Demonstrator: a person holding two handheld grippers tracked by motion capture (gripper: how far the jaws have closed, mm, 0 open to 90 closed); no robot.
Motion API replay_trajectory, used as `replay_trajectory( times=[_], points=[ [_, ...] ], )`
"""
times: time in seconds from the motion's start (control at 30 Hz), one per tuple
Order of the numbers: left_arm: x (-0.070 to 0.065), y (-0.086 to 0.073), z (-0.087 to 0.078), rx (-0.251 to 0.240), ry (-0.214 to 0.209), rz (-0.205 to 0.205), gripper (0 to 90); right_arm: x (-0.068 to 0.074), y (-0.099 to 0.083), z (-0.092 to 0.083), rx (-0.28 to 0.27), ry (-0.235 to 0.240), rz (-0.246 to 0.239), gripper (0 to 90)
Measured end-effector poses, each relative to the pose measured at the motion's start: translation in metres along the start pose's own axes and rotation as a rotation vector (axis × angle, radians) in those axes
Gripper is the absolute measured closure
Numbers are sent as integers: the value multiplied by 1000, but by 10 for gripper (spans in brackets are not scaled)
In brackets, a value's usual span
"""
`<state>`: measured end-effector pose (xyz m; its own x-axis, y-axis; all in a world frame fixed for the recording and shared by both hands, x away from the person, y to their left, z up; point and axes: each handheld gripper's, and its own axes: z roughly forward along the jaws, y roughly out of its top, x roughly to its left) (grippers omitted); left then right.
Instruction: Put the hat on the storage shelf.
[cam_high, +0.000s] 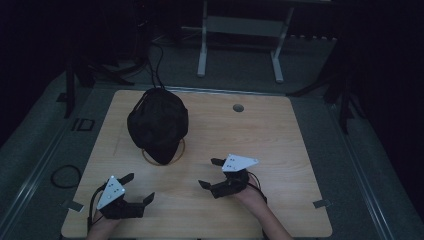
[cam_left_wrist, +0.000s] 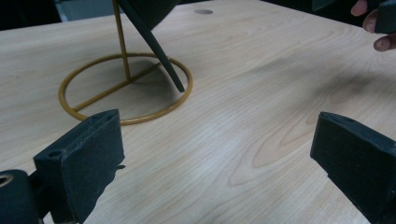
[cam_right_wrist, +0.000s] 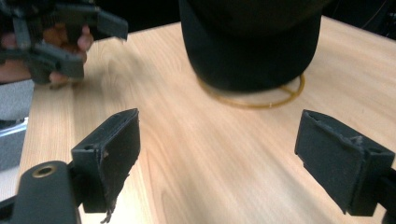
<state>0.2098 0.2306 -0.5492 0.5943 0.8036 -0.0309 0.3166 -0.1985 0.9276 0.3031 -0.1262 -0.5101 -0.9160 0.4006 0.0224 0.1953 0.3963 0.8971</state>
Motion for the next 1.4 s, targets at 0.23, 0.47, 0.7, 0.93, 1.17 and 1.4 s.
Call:
replay_trajectory(
  times=[0.23, 0.47, 0.7, 0.93, 1.17, 1.4],
  points=[
    [-1, -2, 3, 18, -22, 1, 31, -2, -22, -13, 12, -14, 26, 141],
    [-1, -3, 3, 20, -26, -5, 31, -5, -41, -25, 57, -59, 9, 142],
    [-1, -4, 5, 32, -34, -4, 31, -9, -55, -38, 77, -66, 30, 142],
    [-1, -4, 4, 32, -33, -4, 32, -11, -68, -57, 65, -94, 45, 145],
    [-1, -5, 4, 31, -33, -9, 32, -15, -77, -75, 79, -103, 47, 145],
    [-1, -5, 5, 34, -36, -7, 32, -17, -78, -77, 79, -107, 40, 145]
  ],
)
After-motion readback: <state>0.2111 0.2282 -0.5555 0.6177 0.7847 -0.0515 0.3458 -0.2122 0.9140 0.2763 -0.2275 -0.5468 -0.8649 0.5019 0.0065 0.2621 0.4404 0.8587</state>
